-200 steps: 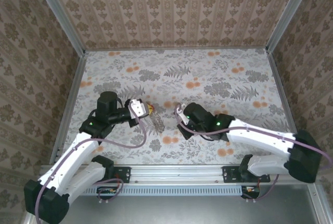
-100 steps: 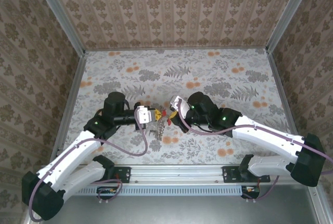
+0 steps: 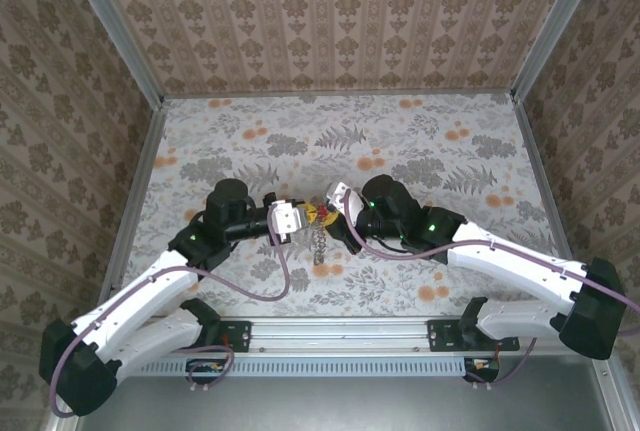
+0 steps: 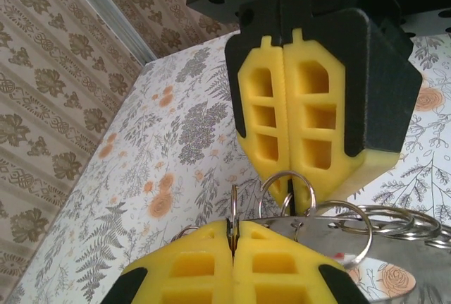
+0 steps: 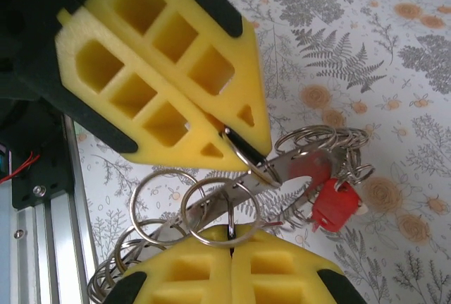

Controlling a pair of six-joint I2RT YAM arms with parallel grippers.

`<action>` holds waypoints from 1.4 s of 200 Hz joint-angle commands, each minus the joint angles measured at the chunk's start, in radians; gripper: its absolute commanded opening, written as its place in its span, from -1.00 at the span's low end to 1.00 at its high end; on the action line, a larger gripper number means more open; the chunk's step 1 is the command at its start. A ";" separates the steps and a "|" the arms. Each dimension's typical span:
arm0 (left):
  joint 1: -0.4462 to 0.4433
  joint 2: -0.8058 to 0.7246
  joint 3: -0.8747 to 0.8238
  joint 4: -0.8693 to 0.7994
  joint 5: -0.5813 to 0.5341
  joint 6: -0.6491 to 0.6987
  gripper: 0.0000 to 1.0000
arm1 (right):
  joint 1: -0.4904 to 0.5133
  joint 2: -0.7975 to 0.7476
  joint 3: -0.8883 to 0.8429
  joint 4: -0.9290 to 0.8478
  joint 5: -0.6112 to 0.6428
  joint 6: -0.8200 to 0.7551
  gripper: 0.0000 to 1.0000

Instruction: Put the keys on the keyring

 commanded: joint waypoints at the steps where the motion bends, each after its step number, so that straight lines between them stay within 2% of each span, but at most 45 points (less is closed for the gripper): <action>1: -0.011 -0.011 -0.007 0.047 -0.023 0.003 -1.00 | 0.007 -0.049 0.024 0.044 0.033 -0.003 -1.00; 79: -0.015 -0.046 -0.035 0.082 -0.052 0.025 -1.00 | 0.006 -0.116 -0.015 -0.022 0.109 -0.026 -1.00; 125: -0.037 -0.059 -0.035 0.058 -0.035 0.084 -1.00 | 0.011 -0.071 0.021 -0.002 0.073 0.000 -1.00; 167: -0.044 -0.044 -0.026 0.094 -0.069 0.034 -1.00 | 0.017 -0.046 0.013 0.031 0.075 0.033 -1.00; 280: -0.045 -0.021 -0.022 0.103 -0.062 0.017 -1.00 | 0.017 -0.032 0.032 0.048 0.078 0.049 -1.00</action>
